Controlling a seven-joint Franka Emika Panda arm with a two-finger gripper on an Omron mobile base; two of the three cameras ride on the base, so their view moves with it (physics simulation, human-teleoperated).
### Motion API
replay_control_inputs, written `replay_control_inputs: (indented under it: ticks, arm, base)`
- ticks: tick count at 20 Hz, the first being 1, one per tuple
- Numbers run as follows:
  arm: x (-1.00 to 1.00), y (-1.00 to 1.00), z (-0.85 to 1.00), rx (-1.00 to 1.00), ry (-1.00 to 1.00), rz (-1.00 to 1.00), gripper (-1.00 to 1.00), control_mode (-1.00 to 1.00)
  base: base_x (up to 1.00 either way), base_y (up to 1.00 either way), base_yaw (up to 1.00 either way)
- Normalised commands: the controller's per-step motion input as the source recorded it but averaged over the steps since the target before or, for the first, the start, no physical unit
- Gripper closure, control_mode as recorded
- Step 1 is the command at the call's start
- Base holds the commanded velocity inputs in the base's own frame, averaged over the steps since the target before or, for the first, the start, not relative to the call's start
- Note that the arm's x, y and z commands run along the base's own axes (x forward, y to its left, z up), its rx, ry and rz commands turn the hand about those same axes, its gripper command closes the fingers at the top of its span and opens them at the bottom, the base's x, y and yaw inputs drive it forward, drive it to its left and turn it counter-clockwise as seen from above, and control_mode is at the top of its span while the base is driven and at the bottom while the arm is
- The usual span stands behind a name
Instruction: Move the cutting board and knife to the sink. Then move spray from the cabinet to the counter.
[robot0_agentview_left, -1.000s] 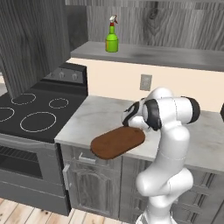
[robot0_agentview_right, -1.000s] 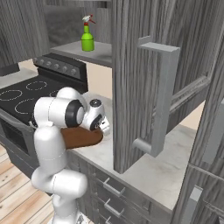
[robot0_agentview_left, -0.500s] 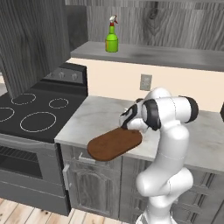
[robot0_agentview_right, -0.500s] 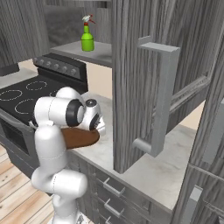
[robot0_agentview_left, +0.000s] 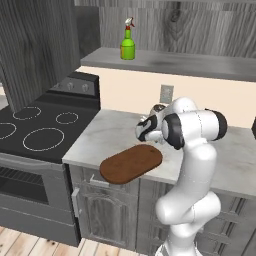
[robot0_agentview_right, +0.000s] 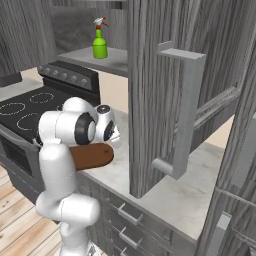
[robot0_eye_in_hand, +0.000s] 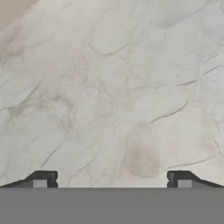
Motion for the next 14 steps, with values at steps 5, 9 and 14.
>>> replay_control_inputs:
  ticks: [5, 9, 14]
  arm:
    - [-0.13, -0.01, 0.82, 0.00, -0.12, 0.01, -1.00, -1.00]
    - [-0.26, 0.00, 0.80, 0.00, -0.03, 0.01, -1.00, -1.00]
    - [-0.52, 0.00, 0.65, 0.00, -0.01, 0.04, -1.00, -1.00]
  base:
    - [0.00, 0.00, 0.00]
    - [0.00, 0.00, 0.00]
    - [0.00, 0.00, 0.00]
